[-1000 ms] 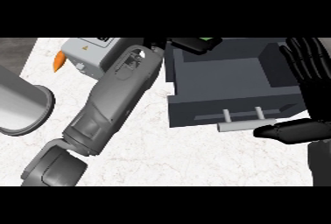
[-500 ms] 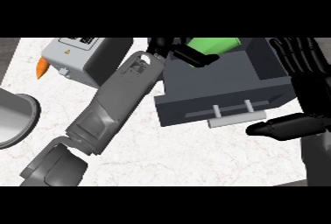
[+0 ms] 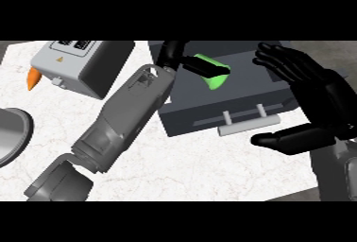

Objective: Pick up the cup, place it into the drawer and close the drawer

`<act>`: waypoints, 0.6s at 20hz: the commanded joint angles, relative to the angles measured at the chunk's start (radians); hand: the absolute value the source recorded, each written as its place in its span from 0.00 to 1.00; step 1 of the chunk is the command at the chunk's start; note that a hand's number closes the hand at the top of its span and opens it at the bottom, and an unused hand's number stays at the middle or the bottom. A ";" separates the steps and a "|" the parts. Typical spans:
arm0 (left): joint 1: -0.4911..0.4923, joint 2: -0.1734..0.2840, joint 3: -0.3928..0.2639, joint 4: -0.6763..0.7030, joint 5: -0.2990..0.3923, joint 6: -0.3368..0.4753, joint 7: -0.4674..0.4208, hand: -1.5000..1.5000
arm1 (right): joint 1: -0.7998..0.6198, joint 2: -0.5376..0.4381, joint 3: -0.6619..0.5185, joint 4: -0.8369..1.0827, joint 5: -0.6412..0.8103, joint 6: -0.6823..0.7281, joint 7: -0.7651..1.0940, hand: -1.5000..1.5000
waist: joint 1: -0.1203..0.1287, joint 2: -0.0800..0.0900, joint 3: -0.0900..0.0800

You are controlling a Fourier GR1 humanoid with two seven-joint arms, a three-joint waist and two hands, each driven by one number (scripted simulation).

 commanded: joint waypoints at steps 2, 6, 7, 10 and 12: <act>0.013 0.000 0.032 -0.070 0.120 -0.045 -0.077 0.00 | -0.013 0.009 0.109 -0.006 -0.096 0.147 0.020 1.00 | -0.002 -0.003 -0.002; 0.008 0.000 0.053 -0.066 0.165 -0.001 -0.159 0.00 | 0.014 -0.081 0.158 0.012 -0.092 0.255 0.084 1.00 | 0.039 -0.012 -0.002; 0.012 0.000 0.063 -0.068 0.175 0.012 -0.179 0.00 | 0.029 -0.129 0.176 -0.003 -0.077 0.299 0.107 1.00 | 0.041 -0.017 -0.003; 0.014 0.000 0.054 -0.049 0.198 0.042 -0.199 0.00 | 0.036 -0.184 0.214 -0.012 -0.005 0.336 0.137 1.00 | 0.073 -0.025 -0.002; -0.052 0.000 0.056 -0.046 0.219 0.070 -0.147 0.00 | 0.054 -0.215 0.215 0.000 0.073 0.330 0.143 0.00 | 0.093 -0.030 -0.001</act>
